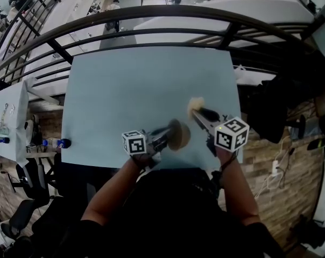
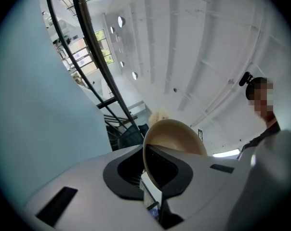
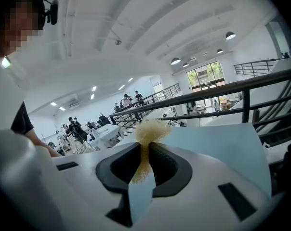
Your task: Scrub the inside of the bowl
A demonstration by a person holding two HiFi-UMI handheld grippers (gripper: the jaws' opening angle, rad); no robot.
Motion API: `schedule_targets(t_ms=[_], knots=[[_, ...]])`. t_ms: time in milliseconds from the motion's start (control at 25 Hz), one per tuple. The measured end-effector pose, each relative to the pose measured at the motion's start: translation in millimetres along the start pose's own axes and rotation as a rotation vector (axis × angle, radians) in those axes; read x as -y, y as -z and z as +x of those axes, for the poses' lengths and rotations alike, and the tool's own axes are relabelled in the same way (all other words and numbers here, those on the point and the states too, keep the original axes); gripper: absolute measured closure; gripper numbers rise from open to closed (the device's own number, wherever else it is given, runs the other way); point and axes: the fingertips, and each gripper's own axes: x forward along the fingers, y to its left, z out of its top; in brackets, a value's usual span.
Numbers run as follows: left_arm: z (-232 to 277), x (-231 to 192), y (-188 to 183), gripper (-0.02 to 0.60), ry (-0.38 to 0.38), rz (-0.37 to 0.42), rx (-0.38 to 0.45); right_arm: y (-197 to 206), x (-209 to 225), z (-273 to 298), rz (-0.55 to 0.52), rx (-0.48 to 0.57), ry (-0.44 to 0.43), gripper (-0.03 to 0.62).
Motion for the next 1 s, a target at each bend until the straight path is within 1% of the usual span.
schedule_targets(t_ms=[80, 200, 320, 400, 680, 800, 1000], knots=[[1, -13, 7, 0.577, -0.044, 0.003, -0.021, 13, 10, 1, 0.019, -0.011, 0.027, 0.530], [5, -33, 17, 0.577, -0.131, 0.004, -0.056, 36, 26, 3, 0.047, -0.042, 0.071, 0.530], [7, -55, 26, 0.577, -0.197, -0.002, -0.087, 65, 41, 9, 0.048, -0.097, 0.125, 0.530], [7, -69, 34, 0.577, -0.240, -0.006, -0.114, 87, 48, 15, 0.061, -0.133, 0.146, 0.530], [10, -114, 67, 0.577, -0.450, 0.006, -0.246, 153, 75, 22, 0.147, -0.242, 0.174, 0.530], [17, -126, 75, 0.577, -0.518, 0.005, -0.284, 170, 85, 22, 0.170, -0.267, 0.183, 0.530], [25, -151, 91, 0.577, -0.661, 0.045, -0.359, 193, 97, 21, 0.188, -0.307, 0.189, 0.530]])
